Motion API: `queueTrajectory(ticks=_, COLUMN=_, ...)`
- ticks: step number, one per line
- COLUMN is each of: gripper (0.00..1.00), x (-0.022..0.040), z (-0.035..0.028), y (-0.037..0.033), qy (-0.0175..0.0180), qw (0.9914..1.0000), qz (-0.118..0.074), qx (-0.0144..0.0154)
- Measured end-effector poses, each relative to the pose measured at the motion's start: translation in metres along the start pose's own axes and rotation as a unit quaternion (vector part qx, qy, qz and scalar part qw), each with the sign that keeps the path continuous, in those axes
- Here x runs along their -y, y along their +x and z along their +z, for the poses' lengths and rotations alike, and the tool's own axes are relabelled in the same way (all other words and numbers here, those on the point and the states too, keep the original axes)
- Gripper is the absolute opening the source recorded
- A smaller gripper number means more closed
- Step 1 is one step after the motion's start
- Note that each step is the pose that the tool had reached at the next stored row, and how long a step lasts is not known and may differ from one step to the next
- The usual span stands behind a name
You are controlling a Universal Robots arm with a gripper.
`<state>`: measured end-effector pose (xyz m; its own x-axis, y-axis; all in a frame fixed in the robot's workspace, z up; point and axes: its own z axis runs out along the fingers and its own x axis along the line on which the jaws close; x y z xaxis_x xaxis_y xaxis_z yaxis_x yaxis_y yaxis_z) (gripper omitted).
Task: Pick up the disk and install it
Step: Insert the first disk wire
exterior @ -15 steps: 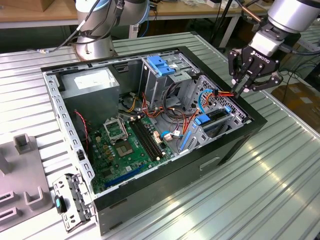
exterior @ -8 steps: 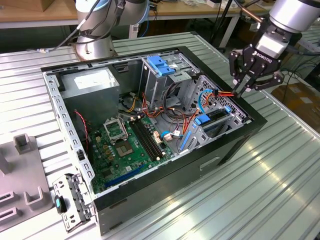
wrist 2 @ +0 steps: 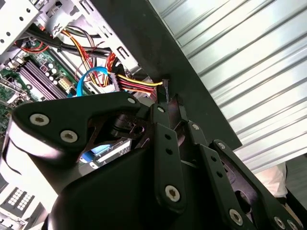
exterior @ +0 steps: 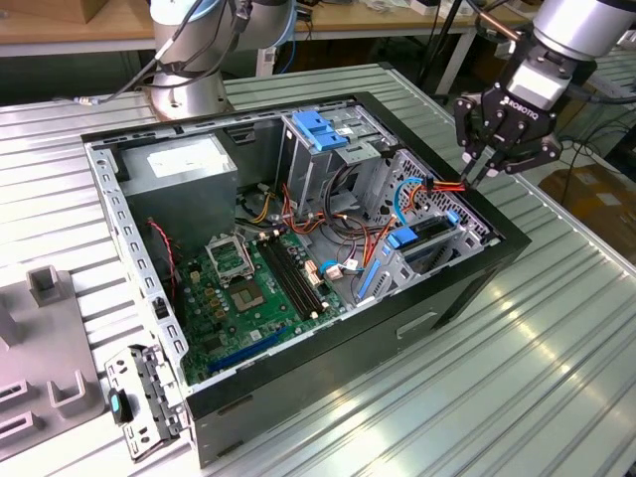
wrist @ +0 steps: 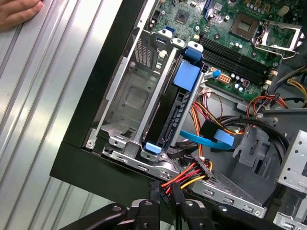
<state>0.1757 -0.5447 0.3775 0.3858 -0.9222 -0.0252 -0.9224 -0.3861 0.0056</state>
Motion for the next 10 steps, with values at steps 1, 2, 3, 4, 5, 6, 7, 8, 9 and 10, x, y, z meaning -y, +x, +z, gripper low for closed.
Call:
queueTrajectory(ticks=1, gripper=0.24, x=0.0001, z=0.0000, y=-0.0002, qy=0.0000, qw=1.00000, qz=0.000, qx=0.0000)
queueTrajectory(ticks=2, gripper=0.24, x=0.0002, z=0.0000, y=-0.0004, qy=0.0000, qw=1.00000, qz=0.000, qx=0.0000)
queueTrajectory(ticks=3, gripper=0.24, x=0.0002, z=0.0000, y=-0.0004, qy=0.0000, qw=1.00000, qz=0.000, qx=0.0000)
queueTrajectory(ticks=4, gripper=0.24, x=0.0002, z=0.0000, y=-0.0004, qy=0.0000, qw=1.00000, qz=0.000, qx=0.0000)
queueTrajectory(ticks=5, gripper=0.24, x=0.0002, z=0.0000, y=-0.0005, qy=0.0000, qw=1.00000, qz=0.000, qx=0.0000)
queueTrajectory(ticks=6, gripper=0.24, x=0.0002, z=0.0000, y=-0.0005, qy=0.0000, qw=1.00000, qz=0.000, qx=0.0000)
queueTrajectory(ticks=7, gripper=0.24, x=0.0002, z=0.0000, y=-0.0005, qy=0.0000, qw=1.00000, qz=0.000, qx=0.0000)
queueTrajectory(ticks=8, gripper=0.24, x=0.0002, z=0.0000, y=-0.0005, qy=0.0000, qw=1.00000, qz=0.000, qx=0.0000)
queueTrajectory(ticks=9, gripper=0.24, x=0.0003, z=0.0000, y=-0.0005, qy=0.0000, qw=1.00000, qz=0.000, qx=0.0000)
queueTrajectory(ticks=10, gripper=0.24, x=0.0003, z=0.0000, y=-0.0005, qy=0.0000, qw=1.00000, qz=0.000, qx=0.0000)
